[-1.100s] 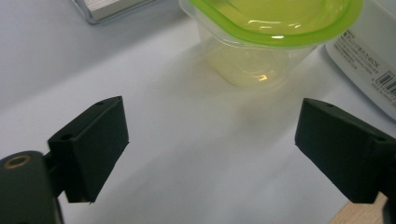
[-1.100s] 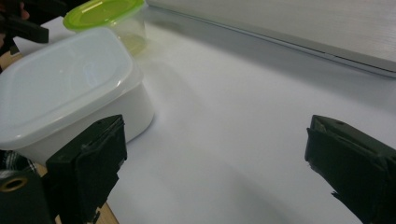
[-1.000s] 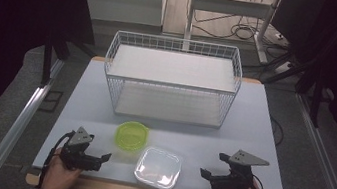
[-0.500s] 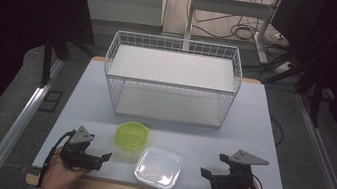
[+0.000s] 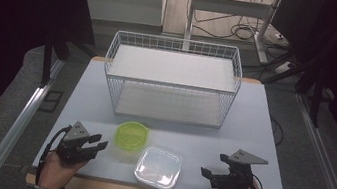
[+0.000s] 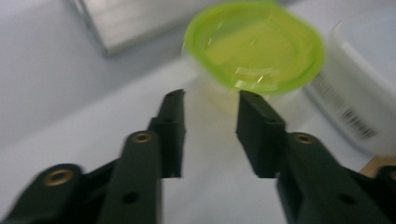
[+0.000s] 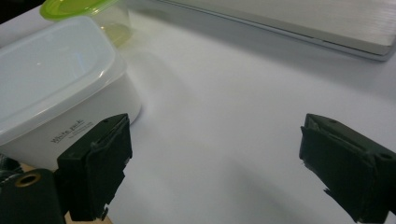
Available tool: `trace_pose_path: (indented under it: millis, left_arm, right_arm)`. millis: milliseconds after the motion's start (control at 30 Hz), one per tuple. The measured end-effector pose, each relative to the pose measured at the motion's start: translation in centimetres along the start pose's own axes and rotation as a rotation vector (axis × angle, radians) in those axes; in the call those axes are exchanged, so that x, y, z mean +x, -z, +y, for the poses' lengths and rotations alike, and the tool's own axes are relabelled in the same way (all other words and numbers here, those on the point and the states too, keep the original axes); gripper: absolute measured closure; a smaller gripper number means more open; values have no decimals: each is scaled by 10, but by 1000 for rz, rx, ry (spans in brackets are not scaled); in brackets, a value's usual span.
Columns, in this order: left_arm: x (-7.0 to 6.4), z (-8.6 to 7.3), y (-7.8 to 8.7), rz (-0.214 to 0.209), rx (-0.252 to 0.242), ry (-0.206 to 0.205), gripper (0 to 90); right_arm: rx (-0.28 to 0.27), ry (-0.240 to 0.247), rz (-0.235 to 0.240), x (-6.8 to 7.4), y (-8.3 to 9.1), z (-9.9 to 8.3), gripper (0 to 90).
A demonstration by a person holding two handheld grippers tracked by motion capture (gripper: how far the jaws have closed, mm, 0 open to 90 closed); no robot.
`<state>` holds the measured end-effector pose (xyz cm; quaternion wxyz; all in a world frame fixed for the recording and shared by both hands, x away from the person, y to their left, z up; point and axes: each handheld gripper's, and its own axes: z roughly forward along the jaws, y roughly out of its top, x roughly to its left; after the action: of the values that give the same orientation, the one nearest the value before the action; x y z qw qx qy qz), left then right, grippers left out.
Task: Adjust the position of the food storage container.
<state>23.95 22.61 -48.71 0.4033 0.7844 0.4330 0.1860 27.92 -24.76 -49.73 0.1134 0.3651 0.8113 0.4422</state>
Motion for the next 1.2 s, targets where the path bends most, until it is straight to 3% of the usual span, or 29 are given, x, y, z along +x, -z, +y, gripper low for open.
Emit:
trace_pose_path:
  millis: [100,167,200,300,500,600,900,1067,1133,1200]
  left_arm:
    - [-5,11,-2,-53,-21,-10,796]
    - [-9,21,-9,-106,-34,8,837]
    - [-9,21,-9,-106,-34,8,860]
    - [-13,29,-16,-155,-36,1,895]
    - [-30,52,-36,-184,-18,-61,896]
    - [-37,62,-52,-206,5,-65,896]
    - [-56,74,-90,-210,44,-87,896]
    - [-60,70,-100,-188,91,-93,896]
    - [-60,70,-101,-191,88,-78,896]
    - [-62,70,-99,-165,90,-92,897]
  right_arm:
    - [-13,10,-24,1,3,3,99]
    - [-14,11,-26,1,3,3,100]
    - [-14,11,-26,1,3,3,100]
    - [-4,16,-26,1,1,3,100]
    - [5,19,-30,2,0,3,100]
    - [5,19,-32,1,0,3,100]
    - [17,25,-23,2,-1,1,101]
    - [22,25,-19,1,-2,1,104]
    - [24,26,-18,1,-2,0,105]
    - [24,28,-18,2,-2,0,106]
